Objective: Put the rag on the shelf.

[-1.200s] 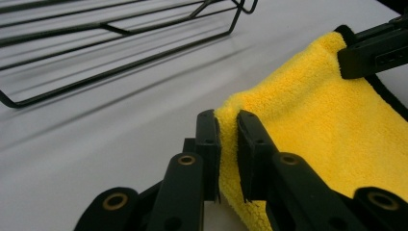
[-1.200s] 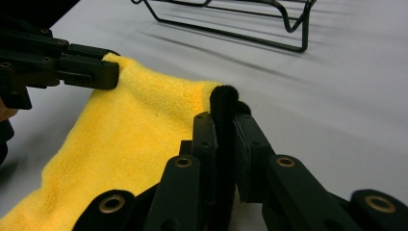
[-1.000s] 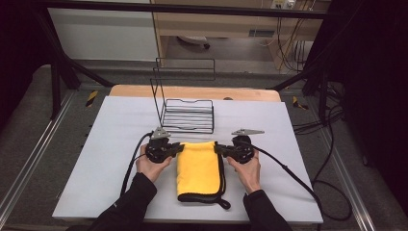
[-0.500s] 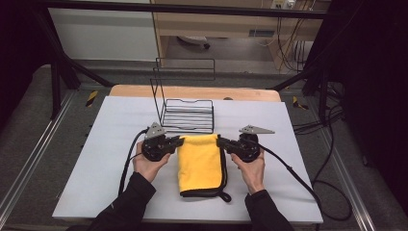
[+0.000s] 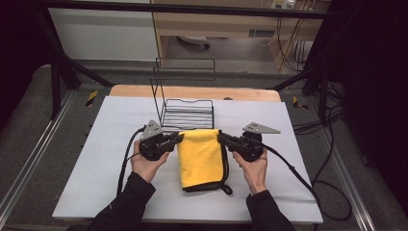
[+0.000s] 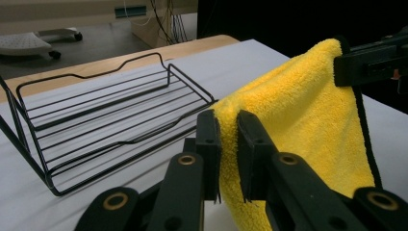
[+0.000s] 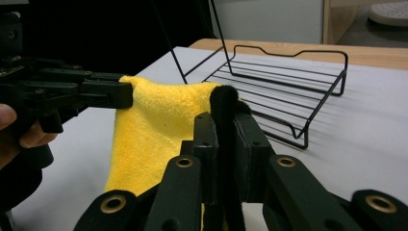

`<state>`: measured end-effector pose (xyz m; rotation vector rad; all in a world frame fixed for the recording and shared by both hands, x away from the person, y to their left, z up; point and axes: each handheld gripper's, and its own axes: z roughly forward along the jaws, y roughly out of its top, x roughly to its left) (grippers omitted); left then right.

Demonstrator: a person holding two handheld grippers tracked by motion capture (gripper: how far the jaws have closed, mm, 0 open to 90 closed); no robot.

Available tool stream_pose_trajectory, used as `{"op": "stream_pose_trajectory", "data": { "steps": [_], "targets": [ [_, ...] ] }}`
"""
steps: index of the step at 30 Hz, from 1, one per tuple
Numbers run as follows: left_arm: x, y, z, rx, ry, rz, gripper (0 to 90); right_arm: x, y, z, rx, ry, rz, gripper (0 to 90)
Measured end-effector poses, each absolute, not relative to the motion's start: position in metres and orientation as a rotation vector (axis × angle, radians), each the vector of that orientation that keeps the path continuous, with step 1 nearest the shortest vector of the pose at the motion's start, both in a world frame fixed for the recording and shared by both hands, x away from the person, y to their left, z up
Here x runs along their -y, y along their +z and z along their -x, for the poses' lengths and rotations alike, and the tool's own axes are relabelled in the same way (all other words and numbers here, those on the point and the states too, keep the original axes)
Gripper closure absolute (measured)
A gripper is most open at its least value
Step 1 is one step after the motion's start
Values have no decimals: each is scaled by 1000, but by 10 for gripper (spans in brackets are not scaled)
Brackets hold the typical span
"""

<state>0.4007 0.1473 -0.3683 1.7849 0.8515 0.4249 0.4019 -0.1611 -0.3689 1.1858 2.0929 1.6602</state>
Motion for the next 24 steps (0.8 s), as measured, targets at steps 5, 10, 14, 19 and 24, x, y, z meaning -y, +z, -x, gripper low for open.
{"op": "stream_pose_trajectory", "data": {
  "steps": [5,10,14,19,24],
  "targets": [
    [-149,-361,-398,-839,433,-1760,802,161,-361,-398,-2070,1683,-1160,812],
    [-150,-355,-394,-821,448,-1739,802,160,-353,-393,-2046,1704,-1125,813],
    [-150,-350,-392,-806,457,-1719,802,160,-348,-389,-2020,1718,-1102,814],
    [-151,-344,-388,-789,473,-1687,802,161,-341,-385,-1989,1738,-1072,816],
    [-152,-337,-384,-774,488,-1650,802,160,-336,-381,-1954,1759,-1041,816]
  ]
}}
